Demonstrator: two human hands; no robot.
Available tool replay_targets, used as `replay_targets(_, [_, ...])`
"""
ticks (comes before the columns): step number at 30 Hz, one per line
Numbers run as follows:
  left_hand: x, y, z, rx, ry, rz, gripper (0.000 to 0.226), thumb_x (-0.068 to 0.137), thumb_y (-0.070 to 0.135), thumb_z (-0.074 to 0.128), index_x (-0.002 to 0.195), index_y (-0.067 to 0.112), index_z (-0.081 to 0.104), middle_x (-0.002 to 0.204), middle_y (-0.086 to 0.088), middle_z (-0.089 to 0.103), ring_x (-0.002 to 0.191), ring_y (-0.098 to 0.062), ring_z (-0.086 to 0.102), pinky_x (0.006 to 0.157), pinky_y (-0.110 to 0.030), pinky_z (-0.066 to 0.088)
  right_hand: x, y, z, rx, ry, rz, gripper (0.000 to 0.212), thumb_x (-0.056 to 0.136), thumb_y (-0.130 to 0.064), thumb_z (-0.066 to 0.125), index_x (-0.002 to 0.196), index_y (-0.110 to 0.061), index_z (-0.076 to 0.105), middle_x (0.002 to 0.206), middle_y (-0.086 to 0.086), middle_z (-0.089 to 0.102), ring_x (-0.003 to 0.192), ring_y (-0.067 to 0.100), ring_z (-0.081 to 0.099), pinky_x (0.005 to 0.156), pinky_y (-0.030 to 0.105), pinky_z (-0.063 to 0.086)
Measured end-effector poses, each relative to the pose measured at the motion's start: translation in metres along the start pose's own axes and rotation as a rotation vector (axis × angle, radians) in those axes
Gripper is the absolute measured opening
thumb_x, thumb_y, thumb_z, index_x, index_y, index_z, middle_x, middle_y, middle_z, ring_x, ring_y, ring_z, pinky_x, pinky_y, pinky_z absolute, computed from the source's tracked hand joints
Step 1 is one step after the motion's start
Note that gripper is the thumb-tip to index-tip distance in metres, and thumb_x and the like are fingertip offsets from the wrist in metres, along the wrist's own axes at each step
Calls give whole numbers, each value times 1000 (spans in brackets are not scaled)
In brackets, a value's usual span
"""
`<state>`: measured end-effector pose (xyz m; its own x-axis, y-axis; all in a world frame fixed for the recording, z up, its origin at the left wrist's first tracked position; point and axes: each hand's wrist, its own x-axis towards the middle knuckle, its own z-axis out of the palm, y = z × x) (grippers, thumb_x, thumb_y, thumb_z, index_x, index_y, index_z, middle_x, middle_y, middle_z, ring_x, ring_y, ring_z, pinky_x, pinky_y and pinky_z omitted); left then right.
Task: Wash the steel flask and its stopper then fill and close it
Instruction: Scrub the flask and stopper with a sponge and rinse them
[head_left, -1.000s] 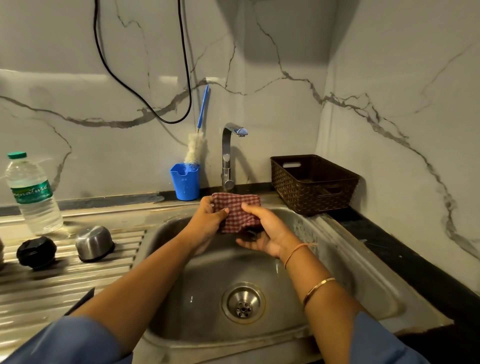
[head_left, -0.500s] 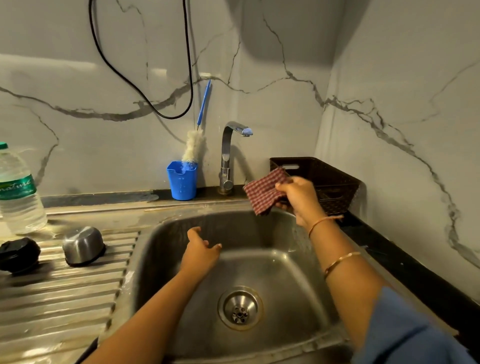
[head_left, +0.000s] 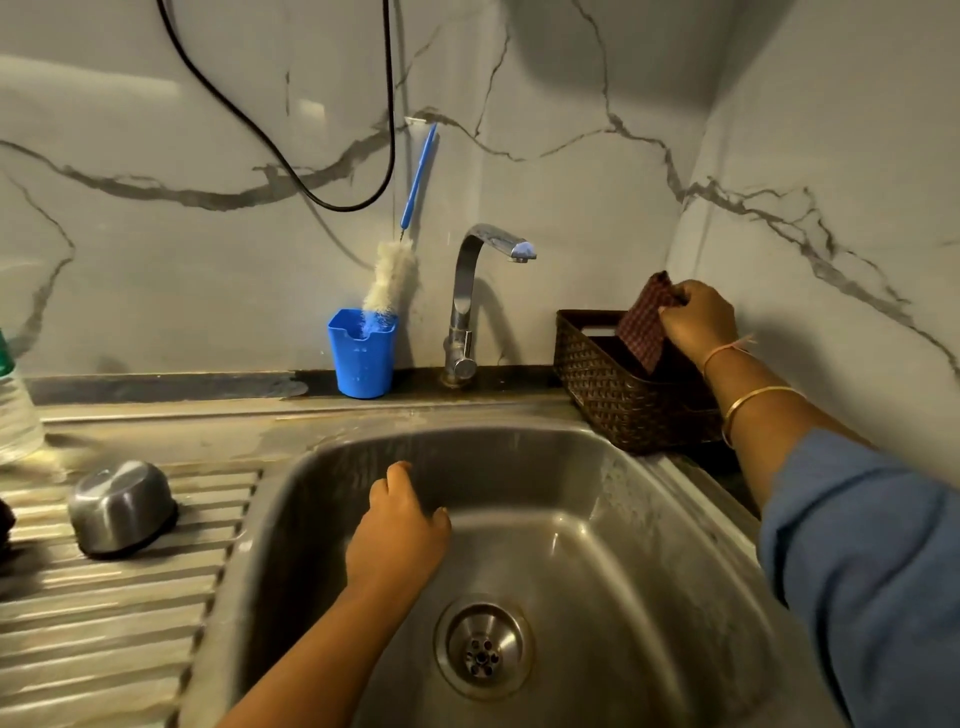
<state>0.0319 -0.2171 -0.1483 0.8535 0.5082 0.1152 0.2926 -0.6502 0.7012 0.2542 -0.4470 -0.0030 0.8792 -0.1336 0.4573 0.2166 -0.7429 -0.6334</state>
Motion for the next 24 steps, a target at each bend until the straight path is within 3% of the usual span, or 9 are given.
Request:
replay_targets(4, [0,-1,0,50,-10,-1,58,90,34,58,139,20,30,136,-5,41,108,-19,55,78,-28,49,14,15,8,-58,-246,110,28,91,-13,54,113,2,61,118,18,60,110,37,54,87,37,44])
replay_targets(6, [0,-1,1,67,-23,-3,57,90,35,57,139,21,31,137,-4,40,111,-19,54,82,-29,49,15,19,11,-84,-400,163,31,91,-15,56,116,3,59,118,16,58,108,34,53,80,35,42])
replay_targets(8, [1,-2,2,85,-33,-12,58,90,35,58,140,22,31,139,-4,38,118,-21,50,89,-32,48,14,20,14,-282,-489,125,35,90,-21,58,116,2,59,120,17,58,106,33,54,78,31,39])
replay_targets(11, [2,-3,4,103,-29,-22,59,89,33,59,141,23,31,140,-5,36,124,-24,44,96,-35,46,8,14,21,-397,-399,-12,39,95,-28,51,118,3,59,123,21,58,112,36,54,88,33,42])
replay_targets(14, [3,-3,4,111,-22,-25,59,90,31,58,141,22,31,141,-5,35,126,-24,42,95,-34,45,-3,4,25,-319,-296,-98,46,100,-34,37,105,3,63,112,23,62,106,38,57,80,32,40])
replay_targets(18, [2,-4,5,104,-30,-8,57,90,27,57,141,22,31,142,-6,35,126,-25,42,96,-34,44,-15,0,30,-402,-642,46,69,100,-50,18,131,3,49,136,22,48,126,36,45,103,38,33])
replay_targets(20, [2,-5,3,108,-20,11,57,91,23,56,141,21,31,142,-6,35,129,-26,38,100,-35,41,-16,-2,27,-409,-592,-18,70,99,-51,17,120,2,58,131,23,53,119,35,51,100,38,36])
replay_targets(22, [2,-5,0,109,-12,29,56,91,19,56,141,20,31,142,-7,34,131,-27,34,103,-35,38,-19,-6,21,-397,-386,-149,64,101,-47,20,95,-2,65,115,23,61,103,35,57,86,35,41])
replay_targets(24, [1,-5,-2,82,3,62,52,91,13,56,139,18,36,140,-7,35,128,-26,37,102,-33,39,-25,-14,13,-376,-199,-256,56,101,-42,25,93,-2,64,103,21,65,93,35,58,74,33,40])
